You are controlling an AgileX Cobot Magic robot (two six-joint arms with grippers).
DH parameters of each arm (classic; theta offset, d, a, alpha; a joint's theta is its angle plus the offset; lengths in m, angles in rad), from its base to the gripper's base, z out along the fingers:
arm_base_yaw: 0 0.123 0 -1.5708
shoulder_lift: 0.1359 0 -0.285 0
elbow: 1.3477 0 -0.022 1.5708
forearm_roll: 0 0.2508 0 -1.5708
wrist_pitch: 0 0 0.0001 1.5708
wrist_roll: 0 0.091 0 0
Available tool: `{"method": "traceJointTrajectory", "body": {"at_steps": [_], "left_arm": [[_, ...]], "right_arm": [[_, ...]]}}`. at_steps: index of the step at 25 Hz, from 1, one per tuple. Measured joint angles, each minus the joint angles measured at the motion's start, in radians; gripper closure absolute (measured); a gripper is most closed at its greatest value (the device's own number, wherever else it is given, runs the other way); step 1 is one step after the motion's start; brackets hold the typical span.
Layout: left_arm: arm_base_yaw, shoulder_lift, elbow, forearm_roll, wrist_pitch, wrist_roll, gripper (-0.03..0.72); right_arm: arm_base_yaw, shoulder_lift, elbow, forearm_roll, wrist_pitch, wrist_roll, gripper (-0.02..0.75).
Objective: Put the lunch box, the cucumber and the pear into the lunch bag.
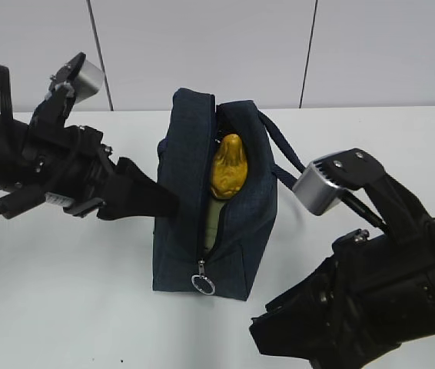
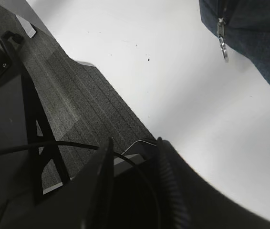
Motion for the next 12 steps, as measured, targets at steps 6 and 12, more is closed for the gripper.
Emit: {"method": "traceJointTrajectory", "body": {"at_steps": [6,12], "left_arm": [[0.0,0.0,0.0,0.051,-0.019,0.003,0.386],[0.0,0.0,0.0,0.042,-0.036,0.003,0.388]], "right_arm": [[0.0,0.002,0.0,-0.051,-0.012,-0.004,0.494],[0.0,0.02,0.0,-0.065,-0.02,-0.006,0.495]]}}
